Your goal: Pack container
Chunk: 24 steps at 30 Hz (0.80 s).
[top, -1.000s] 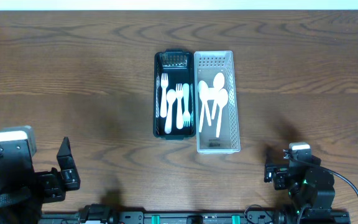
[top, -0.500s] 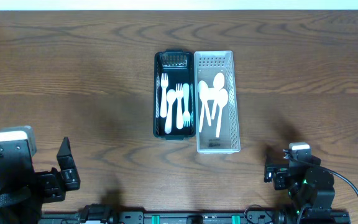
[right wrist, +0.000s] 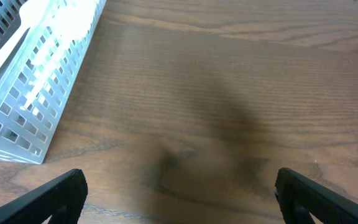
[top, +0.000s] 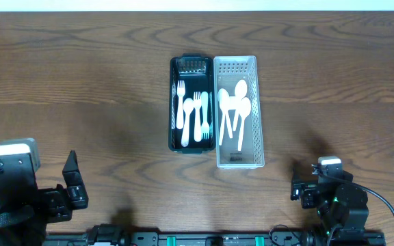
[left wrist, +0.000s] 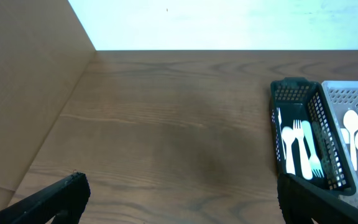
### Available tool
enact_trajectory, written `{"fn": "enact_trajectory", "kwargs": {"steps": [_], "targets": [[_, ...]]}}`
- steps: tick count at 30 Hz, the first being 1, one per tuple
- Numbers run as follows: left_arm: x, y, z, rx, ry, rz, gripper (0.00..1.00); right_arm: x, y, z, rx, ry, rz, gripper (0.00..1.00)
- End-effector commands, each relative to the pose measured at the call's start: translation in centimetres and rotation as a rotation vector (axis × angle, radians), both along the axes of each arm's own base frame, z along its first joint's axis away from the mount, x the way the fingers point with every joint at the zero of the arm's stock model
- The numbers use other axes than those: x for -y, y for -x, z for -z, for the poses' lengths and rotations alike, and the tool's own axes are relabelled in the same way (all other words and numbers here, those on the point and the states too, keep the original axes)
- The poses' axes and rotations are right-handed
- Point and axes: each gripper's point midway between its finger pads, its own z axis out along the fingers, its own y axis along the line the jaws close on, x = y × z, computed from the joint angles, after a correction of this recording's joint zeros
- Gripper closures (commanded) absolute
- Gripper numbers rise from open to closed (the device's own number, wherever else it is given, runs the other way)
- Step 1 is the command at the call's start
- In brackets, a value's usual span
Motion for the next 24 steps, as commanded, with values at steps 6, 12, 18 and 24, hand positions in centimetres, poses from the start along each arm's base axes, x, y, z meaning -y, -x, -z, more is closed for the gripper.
{"fn": "enact_trajectory", "kwargs": {"steps": [6,12,18,24], "targets": [[-0.2,-1.7,2.9,-0.092,-0.029,0.002,0.02,0.2,0.0,0.4,-0.002,0.017,0.000,0.01],[1.7,-5.7,4.3,0.030,0.062,0.077,0.02,0.2,0.0,0.4,-0.002,0.017,0.000,0.01],[3.6,-8.8,9.1,0.141,0.111,0.172,0.02,0.2,0.0,0.4,-0.002,0.017,0.000,0.01],[4.0,-9.1,16.6,0.112,0.126,0.190,0.02,0.2,0.0,0.4,-0.002,0.017,0.000,0.01]]}}
